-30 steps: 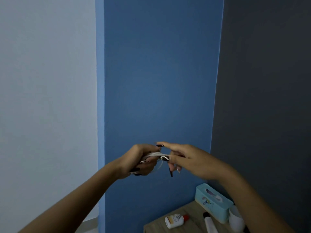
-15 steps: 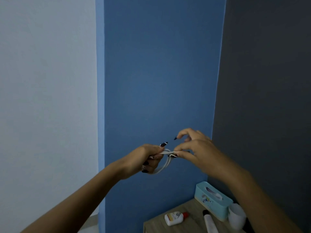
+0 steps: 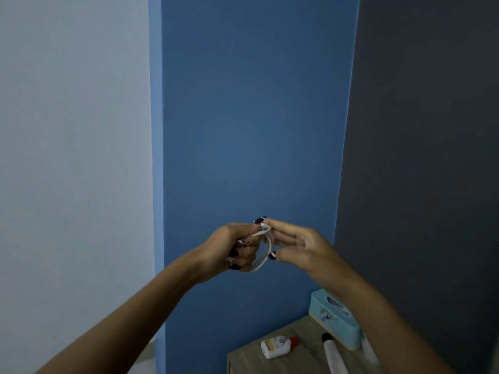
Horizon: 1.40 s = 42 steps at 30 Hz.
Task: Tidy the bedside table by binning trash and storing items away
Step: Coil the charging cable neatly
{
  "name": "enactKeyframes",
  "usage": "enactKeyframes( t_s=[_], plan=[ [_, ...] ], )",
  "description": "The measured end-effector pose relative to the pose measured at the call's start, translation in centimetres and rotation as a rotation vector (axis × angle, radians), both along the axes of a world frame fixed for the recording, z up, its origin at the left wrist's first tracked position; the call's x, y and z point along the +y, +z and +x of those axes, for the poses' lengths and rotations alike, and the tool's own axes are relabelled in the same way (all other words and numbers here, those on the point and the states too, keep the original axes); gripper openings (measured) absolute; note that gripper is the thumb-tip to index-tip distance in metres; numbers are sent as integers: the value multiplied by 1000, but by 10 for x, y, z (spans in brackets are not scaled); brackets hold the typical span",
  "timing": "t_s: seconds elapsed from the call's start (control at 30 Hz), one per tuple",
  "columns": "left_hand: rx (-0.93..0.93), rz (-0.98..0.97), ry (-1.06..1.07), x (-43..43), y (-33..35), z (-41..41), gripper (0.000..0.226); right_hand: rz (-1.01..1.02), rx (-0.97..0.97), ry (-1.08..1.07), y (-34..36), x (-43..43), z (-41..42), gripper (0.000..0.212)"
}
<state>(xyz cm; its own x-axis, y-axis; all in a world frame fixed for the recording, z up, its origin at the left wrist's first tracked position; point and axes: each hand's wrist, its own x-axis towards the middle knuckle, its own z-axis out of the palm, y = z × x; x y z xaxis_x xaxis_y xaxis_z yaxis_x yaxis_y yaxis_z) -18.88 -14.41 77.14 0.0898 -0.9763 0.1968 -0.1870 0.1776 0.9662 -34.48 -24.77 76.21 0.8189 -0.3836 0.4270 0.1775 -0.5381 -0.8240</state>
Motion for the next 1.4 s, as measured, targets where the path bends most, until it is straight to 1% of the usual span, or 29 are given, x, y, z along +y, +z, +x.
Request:
enactKeyframes(
  t_s=[0.03, 0.1, 0.17, 0.23, 0.3, 0.33, 0.4, 0.47, 0.5, 0.53, 0.57, 0.63, 0.7, 0.73, 0.77, 0.8, 0.83, 0.87, 0.97, 1.03, 1.13, 1.27, 1.4],
  plan=[
    [-33, -7, 11, 0, 0, -2, 42, -26, -11, -41, -3, 2, 3, 52],
    [-148, -41, 54, -1, -2, -5, 40, -54, -53, -137, -9, 2, 10, 41],
    [-312, -105, 136, -1, -3, -9, 41, 31, -105, -153, -13, 2, 13, 27],
    [-522, -198, 258, -2, -2, -13, 49, 114, -125, -153, -17, 1, 14, 17],
    [-705, -311, 382, -4, 0, -13, 54, 110, -87, -179, -18, 0, 14, 11],
    [-737, -363, 430, -5, 1, -10, 54, 130, -52, -154, -18, -1, 13, 12],
    [-739, -437, 492, -7, 2, -3, 50, 260, -4, -16, -17, 1, 12, 16],
    [-725, -466, 501, -11, 1, 0, 39, 449, -4, 155, -16, 2, 10, 19],
    [-715, -470, 496, -12, 0, 0, 35, 526, -4, 231, -16, 4, 10, 26],
    [-708, -472, 495, -15, -1, 0, 35, 560, 6, 274, -15, 6, 9, 36],
    [-705, -474, 497, -16, -2, -1, 38, 541, 22, 267, -16, 8, 10, 41],
    [-705, -475, 495, -17, -2, 0, 47, 406, 38, 115, -17, 12, 12, 31],
    [-700, -461, 497, -18, -1, 0, 53, 262, 6, -80, -17, 11, 13, 17],
    [-693, -443, 511, -18, -1, 1, 55, 216, -22, -145, -17, 8, 12, 13],
    [-675, -417, 526, -18, -2, 1, 57, 188, -46, -176, -17, 5, 9, 13],
    [-641, -385, 535, -18, -3, 2, 58, 173, -62, -195, -17, 2, 7, 18],
    [-591, -354, 529, -18, -4, 3, 59, 163, -73, -211, -18, 0, 5, 23],
    [-531, -330, 510, -18, -6, 3, 60, 155, -89, -223, -18, -1, 4, 24],
    [-396, -298, 443, -20, -9, 0, 65, 181, -157, -276, -19, -3, 1, 11],
    [-328, -297, 409, -22, -11, -2, 56, 223, -188, -332, -20, -6, -1, 9],
    [-239, -304, 354, -28, -19, -4, 31, 267, -211, -397, -21, -12, -8, 10],
    [-198, -345, 331, -38, -29, -9, 23, 286, -223, -444, -22, -22, -17, 11],
    [-228, -352, 330, -52, -38, -22, 21, 296, -231, -477, -33, -32, -30, 12]
  ],
)
